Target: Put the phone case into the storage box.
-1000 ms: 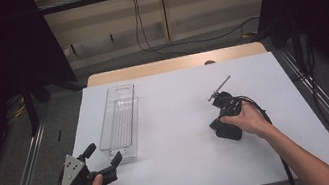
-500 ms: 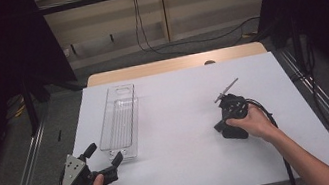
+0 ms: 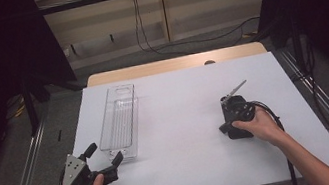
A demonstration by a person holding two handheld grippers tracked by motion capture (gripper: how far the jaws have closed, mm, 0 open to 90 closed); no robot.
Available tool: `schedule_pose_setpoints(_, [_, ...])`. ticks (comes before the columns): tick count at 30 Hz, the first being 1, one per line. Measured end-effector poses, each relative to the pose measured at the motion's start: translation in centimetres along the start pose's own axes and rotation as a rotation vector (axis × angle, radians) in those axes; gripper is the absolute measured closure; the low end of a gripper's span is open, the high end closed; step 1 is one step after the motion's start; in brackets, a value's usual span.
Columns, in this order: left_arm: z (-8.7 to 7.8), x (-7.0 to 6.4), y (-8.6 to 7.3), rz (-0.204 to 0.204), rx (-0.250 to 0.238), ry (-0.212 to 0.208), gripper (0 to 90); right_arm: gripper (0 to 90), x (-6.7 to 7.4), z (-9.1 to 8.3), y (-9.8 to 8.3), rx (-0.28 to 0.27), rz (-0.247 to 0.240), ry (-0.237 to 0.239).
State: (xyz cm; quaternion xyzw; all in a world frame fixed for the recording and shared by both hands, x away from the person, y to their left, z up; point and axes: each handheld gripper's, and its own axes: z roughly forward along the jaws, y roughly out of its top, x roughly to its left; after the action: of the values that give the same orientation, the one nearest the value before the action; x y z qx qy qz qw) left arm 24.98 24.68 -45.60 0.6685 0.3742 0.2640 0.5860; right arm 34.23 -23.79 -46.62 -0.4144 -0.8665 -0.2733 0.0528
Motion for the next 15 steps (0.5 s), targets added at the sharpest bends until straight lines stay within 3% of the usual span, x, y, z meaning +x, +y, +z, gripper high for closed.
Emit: schedule_pose_setpoints(15, [0.1,-0.1,0.0,-0.011,-0.005,0.001,2.7,90.0,-0.4,-1.3,-2.2,-0.033,0.023,-0.03])
